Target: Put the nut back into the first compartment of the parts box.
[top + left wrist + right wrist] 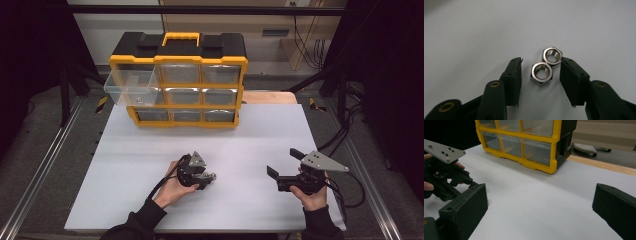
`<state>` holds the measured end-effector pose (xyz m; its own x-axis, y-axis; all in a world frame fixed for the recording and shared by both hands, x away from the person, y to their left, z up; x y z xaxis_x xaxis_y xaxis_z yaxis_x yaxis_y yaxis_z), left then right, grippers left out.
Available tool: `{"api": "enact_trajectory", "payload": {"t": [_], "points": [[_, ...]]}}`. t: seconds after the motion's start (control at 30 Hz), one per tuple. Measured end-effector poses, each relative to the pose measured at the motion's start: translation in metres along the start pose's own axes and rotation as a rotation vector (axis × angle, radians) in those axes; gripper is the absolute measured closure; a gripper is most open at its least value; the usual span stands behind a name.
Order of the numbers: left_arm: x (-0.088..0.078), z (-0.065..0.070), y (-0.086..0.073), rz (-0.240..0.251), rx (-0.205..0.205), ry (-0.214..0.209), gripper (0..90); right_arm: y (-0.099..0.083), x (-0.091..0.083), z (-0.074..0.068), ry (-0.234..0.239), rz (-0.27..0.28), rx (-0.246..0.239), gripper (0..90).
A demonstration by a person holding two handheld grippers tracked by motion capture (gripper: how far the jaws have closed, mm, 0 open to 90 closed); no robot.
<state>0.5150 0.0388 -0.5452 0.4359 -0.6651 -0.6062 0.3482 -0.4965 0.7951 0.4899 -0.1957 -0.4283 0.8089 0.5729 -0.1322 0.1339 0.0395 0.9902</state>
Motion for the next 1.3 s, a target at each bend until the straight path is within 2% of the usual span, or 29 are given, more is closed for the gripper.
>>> {"api": "enact_trajectory", "payload": {"t": [0.27,0.53,0.67,1.07,1.3], "points": [[0.0,0.002,-0.002,-0.017,-0.004,-0.021,62.2,0.0,0.0,0.0,0.001,0.0,0.001,0.6],[-0.001,0.001,-0.002,-0.024,-0.006,-0.015,67.8,0.0,0.0,-0.001,0.001,0.0,0.0,0.6],[-0.001,0.0,-0.002,-0.032,0.005,-0.008,68.9,0.0,0.0,-0.001,0.002,-0.001,-0.001,0.6],[-0.003,0.002,-0.001,-0.048,-0.011,-0.021,69.2,0.0,0.0,-0.001,0.0,0.0,0.001,0.6],[-0.011,0.003,0.005,-0.026,-0.012,-0.021,69.3,0.0,0.0,-0.001,0.001,0.0,0.0,0.6]]}}
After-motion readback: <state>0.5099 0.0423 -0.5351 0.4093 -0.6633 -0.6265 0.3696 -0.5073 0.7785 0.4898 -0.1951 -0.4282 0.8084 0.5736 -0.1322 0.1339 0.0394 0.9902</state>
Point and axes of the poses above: each handheld gripper's, and its own axes: x roughly forward along the jaws, y roughly out of its top, z roughly to its right, the point moved 10 cm from there along x, roughly forward along the jaws, and after that the axes turned 11 degrees about z, right-handed, at the moved point
